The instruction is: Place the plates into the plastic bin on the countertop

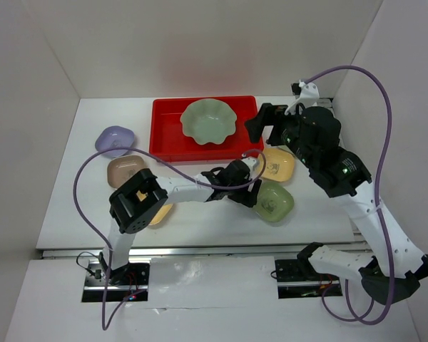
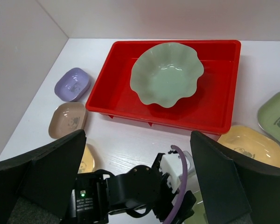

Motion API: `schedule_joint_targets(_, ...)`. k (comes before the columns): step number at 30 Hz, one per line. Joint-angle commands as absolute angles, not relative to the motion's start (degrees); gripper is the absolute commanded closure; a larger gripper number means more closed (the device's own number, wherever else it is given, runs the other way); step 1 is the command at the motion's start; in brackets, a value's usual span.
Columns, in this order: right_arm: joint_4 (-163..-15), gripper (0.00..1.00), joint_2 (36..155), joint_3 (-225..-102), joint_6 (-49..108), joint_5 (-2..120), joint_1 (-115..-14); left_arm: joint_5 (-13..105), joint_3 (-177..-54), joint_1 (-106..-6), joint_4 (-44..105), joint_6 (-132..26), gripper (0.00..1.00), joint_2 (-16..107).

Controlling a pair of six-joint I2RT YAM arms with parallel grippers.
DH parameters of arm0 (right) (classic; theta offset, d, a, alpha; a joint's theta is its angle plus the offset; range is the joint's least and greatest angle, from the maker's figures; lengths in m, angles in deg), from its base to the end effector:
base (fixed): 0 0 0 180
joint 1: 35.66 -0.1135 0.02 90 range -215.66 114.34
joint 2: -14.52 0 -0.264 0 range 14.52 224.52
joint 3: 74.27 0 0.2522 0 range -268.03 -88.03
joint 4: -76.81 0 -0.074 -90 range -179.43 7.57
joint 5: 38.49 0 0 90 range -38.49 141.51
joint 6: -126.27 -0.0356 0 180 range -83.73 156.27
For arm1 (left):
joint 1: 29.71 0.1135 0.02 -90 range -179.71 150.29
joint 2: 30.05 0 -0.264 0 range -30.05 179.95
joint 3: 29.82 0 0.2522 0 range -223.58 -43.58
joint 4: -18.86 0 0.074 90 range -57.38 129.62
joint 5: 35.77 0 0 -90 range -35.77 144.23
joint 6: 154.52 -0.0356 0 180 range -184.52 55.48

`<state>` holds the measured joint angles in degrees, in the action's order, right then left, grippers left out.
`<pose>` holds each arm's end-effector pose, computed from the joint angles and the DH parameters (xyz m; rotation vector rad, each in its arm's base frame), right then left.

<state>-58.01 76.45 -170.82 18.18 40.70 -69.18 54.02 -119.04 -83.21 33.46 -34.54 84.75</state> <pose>0.1791 0.1106 0.4698 -0.0999 1.7747 0.4899 0.2628 -0.3553 0.1735 0.4895 2.3412 -0.7428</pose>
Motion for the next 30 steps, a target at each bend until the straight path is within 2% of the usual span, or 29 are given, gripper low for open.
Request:
schedule_joint_targets(1, -57.3, 0.00, 74.1, -171.9, 19.1, 39.8, -69.7, 55.1, -121.0, -83.9, 31.0, -35.4, 0.11, 86.7)
schedule_joint_targets(6, -56.7, 0.00, 73.5, -172.4, 19.1, 39.3, -69.7, 62.4, -123.9, -87.0, 34.0, -37.2, 0.18, 89.0)
schedule_joint_targets(8, -56.2, 0.00, 72.9, -172.4, 19.1, 38.2, -69.7, 64.7, -125.1, -87.9, 35.3, -37.2, 0.26, 90.0)
schedule_joint_targets(9, -56.2, 0.00, 72.9, -172.4, 19.1, 38.1, -69.7, 65.3, -125.8, -88.7, 35.3, -37.2, 0.34, 90.7)
schedule_joint_targets(12, -56.2, 0.00, 72.4, -172.9, 19.1, 37.5, -69.7, 67.3, -126.4, -89.2, 36.8, -37.2, 0.42, 91.2)
schedule_joint_targets(13, -56.2, 0.00, 72.4, -172.9, 19.1, 36.9, -69.7, 67.9, -126.4, -89.2, 37.4, -36.6, 0.55, 91.2)
schedule_joint_targets(16, -55.7, 0.00, 71.8, -173.5, 19.1, 36.9, -69.7, 69.2, -126.9, -89.7, 38.6, -35.5, 0.71, 91.2)
schedule_joint_targets(17, -55.7, 0.00, 71.8, -173.5, 19.1, 36.9, -69.7, 69.2, -126.9, -89.7, 39.4, -35.5, 0.83, 91.2)
schedule_joint_targets(19, -55.7, 0.00, 71.8, -174.0, 19.1, 36.4, -69.7, 69.9, -126.9, -89.7, 41.8, -34.8, 1.00, 91.2)
schedule_joint_targets(25, -54.4, 0.00, 70.7, -175.4, 19.1, 35.3, -69.7, 69.0, -123.5, -91.9, 45.1, -31.8, 1.00, 83.7)
schedule_joint_targets(30, -53.8, 0.00, 69.5, -179.7, 19.1, 34.8, -69.7, 78.4, -131.5, -91.0, 63.1, -24.2, 1.00, 80.5)
